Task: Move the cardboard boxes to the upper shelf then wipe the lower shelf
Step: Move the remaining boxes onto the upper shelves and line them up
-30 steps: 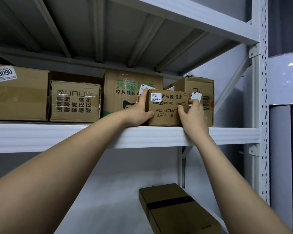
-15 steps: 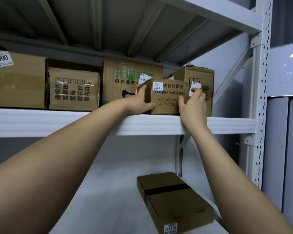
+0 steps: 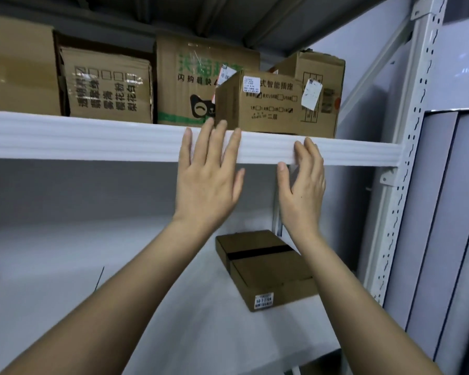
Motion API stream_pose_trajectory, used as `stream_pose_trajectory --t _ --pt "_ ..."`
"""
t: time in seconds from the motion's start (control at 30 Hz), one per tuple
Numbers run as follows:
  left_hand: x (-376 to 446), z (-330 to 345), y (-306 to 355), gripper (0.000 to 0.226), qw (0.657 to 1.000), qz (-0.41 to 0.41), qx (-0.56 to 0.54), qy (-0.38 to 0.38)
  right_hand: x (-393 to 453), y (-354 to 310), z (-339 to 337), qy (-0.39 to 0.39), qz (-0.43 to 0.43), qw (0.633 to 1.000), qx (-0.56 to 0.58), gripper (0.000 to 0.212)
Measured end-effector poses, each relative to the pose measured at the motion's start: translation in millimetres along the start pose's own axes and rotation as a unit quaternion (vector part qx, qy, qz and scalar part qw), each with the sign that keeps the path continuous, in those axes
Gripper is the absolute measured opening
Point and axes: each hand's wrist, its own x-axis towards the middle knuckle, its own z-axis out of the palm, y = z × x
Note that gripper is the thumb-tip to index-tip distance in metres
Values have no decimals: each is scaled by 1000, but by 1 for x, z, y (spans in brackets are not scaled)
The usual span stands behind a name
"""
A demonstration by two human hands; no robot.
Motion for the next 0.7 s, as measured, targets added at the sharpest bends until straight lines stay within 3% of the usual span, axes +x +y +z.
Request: stream_pose_trajectory --t 0.13,0.23,0.3,0.4,0.5,0.7 --pt "-53 22 15 68 996 51 -31 -73 -41 17 0 -17 18 1000 -4 53" --pt "-90 42 29 68 976 48 -103 -185 -68 41 9 -62 64 995 -47 50" --pt "-112 60 40 70 945 15 -157 -286 -85 60 18 -114 117 983 -89 49" --pt "-136 91 56 75 876 -96 -259 -396 -115 93 28 -213 194 948 -138 54" --pt "-144 120 63 79 759 -237 -361 -488 -134 127 35 -299 256 898 -194 62" --pt "-147 164 82 73 567 -422 -453 -542 -138 193 46 -361 308 844 -252 70"
